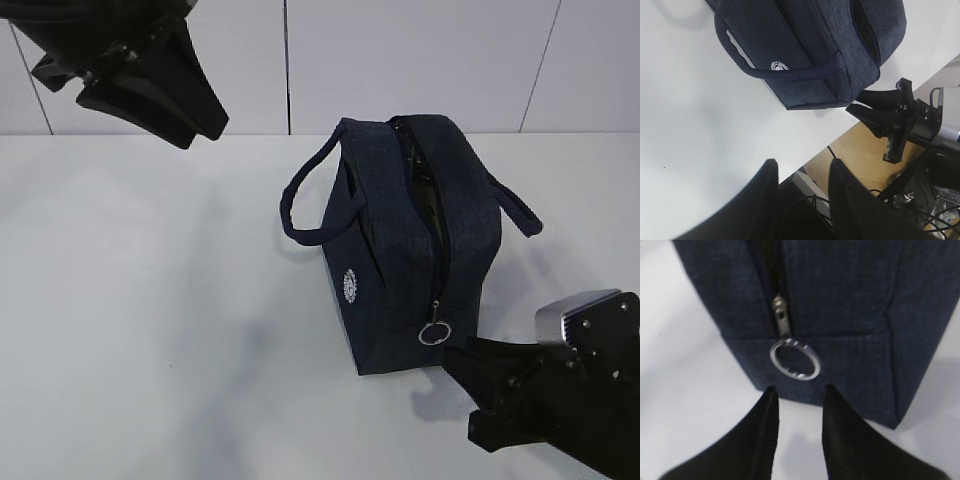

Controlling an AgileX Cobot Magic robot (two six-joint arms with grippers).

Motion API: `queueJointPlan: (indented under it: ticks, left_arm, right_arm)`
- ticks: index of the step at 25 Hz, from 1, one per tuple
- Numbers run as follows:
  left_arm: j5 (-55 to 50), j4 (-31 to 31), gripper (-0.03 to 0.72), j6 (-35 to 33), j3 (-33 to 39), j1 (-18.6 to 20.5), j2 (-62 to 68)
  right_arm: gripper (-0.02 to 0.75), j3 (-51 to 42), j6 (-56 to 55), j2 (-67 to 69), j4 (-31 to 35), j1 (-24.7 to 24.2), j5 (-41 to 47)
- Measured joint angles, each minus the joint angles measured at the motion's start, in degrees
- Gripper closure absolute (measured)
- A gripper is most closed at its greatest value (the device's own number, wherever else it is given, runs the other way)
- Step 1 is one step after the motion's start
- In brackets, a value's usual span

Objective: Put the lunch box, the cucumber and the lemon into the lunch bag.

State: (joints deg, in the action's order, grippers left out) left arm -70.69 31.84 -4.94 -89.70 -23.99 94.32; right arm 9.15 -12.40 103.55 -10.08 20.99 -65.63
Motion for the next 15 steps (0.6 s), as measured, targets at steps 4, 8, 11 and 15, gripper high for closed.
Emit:
queueJointPlan:
  ticks: [4,8,11,15]
  left_arm:
    - [-0.1,0.0,0.445,0.0,0.0,0.0,0.0]
    - [-0.1,0.0,0.446,0.0,0.0,0.0,0.0]
    - [-0.1,0.0,0.446,0.0,0.0,0.0,-0.1]
    - [-0.1,0.0,0.446,0.0,0.0,0.0,-0.3]
  right_arm:
    - [0.494,0.3,1.8,0.1,3.1,0.0,-0.1]
    - [0.495,0.3,6.5,0.1,2.4,0.0,-0.1]
    - [0.495,0.3,7.7,0.1,1.0,0.0,-0.1]
    - [0.495,0.3,8.5,0.1,1.1,0.0,-0.1]
